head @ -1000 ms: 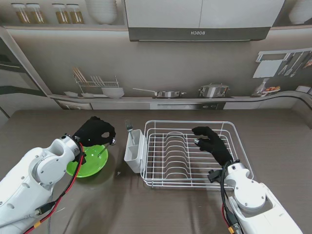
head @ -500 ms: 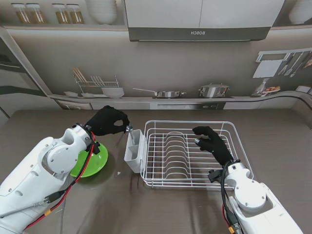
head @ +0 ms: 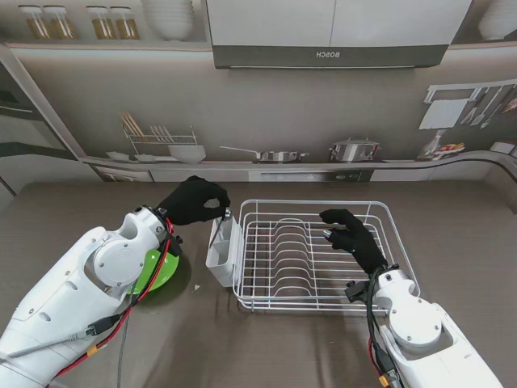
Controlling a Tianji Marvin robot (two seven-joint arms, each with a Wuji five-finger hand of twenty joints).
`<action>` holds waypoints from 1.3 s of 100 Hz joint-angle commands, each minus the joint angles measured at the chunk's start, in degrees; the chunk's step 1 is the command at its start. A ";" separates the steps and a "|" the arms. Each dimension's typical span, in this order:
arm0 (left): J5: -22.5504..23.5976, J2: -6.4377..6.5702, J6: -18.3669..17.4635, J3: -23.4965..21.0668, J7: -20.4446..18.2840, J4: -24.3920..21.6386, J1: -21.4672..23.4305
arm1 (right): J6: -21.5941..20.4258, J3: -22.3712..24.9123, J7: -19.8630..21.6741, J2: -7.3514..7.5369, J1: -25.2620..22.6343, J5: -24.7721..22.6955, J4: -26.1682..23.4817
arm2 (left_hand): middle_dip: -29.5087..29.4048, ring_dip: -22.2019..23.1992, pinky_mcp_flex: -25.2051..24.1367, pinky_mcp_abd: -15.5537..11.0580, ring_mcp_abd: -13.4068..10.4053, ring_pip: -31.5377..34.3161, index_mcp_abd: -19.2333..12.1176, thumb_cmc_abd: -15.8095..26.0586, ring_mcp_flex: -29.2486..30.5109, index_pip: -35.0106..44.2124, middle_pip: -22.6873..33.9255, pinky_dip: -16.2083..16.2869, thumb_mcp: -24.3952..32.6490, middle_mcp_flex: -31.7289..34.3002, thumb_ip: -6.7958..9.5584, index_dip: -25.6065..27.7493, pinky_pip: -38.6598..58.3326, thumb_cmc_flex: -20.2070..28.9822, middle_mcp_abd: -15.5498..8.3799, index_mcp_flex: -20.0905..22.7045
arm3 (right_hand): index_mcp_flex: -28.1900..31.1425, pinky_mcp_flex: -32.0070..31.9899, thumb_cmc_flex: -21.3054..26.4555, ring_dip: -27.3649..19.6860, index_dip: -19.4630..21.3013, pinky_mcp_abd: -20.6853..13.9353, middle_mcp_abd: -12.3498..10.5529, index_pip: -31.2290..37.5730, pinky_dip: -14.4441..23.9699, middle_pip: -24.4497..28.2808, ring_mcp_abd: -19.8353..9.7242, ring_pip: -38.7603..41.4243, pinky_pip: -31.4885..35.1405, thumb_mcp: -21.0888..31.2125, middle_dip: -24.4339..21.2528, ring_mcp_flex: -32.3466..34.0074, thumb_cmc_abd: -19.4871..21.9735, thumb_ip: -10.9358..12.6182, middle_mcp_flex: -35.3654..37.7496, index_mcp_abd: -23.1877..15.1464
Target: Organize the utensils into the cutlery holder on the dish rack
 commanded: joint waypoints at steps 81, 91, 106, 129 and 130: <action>-1.96 -1.19 2.78 2.95 1.35 3.37 1.95 | 0.34 -0.04 1.10 -0.18 -0.45 0.45 -0.66 | -6.23 1.00 -1.57 0.01 1.74 -0.14 -1.07 3.83 -2.21 -0.28 -1.61 1.79 -2.47 -0.22 2.97 -2.75 -2.74 6.58 1.89 3.56 | -1.44 0.22 -1.62 0.27 -1.52 -1.28 0.09 0.37 1.34 -0.52 0.08 -0.52 -0.99 -1.04 -0.18 1.20 1.28 1.85 -0.25 -0.18; -1.46 -1.14 2.82 3.44 1.39 4.21 1.73 | 0.39 0.00 1.09 -0.18 -0.47 0.45 -0.70 | -7.49 0.70 -1.73 -0.26 1.68 -0.52 -1.30 2.99 -2.44 -1.54 -2.03 1.76 -2.55 -0.28 3.34 -4.95 -3.29 6.50 2.02 4.05 | -1.42 0.24 -1.67 0.28 -1.52 -1.29 0.09 0.38 1.35 -0.53 0.00 -0.52 -0.98 -1.06 -0.19 1.22 1.29 1.84 -0.25 -0.19; 0.00 -0.85 2.84 3.63 1.12 4.55 1.84 | 0.33 -0.01 1.08 -0.19 -0.42 0.46 -0.66 | -9.62 0.09 -1.86 -0.68 1.41 -1.31 -0.29 1.94 -2.80 -6.58 -3.25 1.67 -2.47 -0.75 3.70 -11.25 -4.08 5.50 1.99 3.44 | -1.38 0.22 -1.64 0.29 -1.51 -1.26 0.18 0.41 1.35 -0.53 0.04 -0.51 -0.99 -1.03 -0.19 1.25 1.27 1.84 -0.22 -0.15; 1.45 -0.60 2.46 3.54 1.05 4.74 1.91 | 0.68 0.04 1.05 -0.18 -0.62 0.41 -1.17 | -12.60 -0.71 -2.17 -1.29 0.96 -2.45 1.96 -2.22 -3.66 -15.68 -4.80 1.33 0.09 -1.97 3.30 -14.93 -5.22 3.39 1.98 -0.55 | -1.37 0.19 -1.64 0.29 -1.52 -1.26 0.10 0.39 1.35 -0.54 0.02 -0.53 -1.01 -1.05 -0.19 1.20 1.26 1.83 -0.25 -0.12; 1.58 -0.57 2.42 3.52 1.00 4.71 1.91 | 0.70 0.05 1.04 -0.18 -0.63 0.41 -1.21 | -13.10 -0.84 -2.17 -1.31 0.98 -2.64 2.15 -2.56 -3.76 -17.04 -5.00 1.25 1.02 -2.02 3.14 -14.73 -5.45 2.68 2.00 -0.60 | -1.37 0.17 -1.64 0.29 -1.52 -1.26 0.11 0.39 1.35 -0.53 0.01 -0.52 -1.01 -1.05 -0.19 1.22 1.26 1.83 -0.21 -0.12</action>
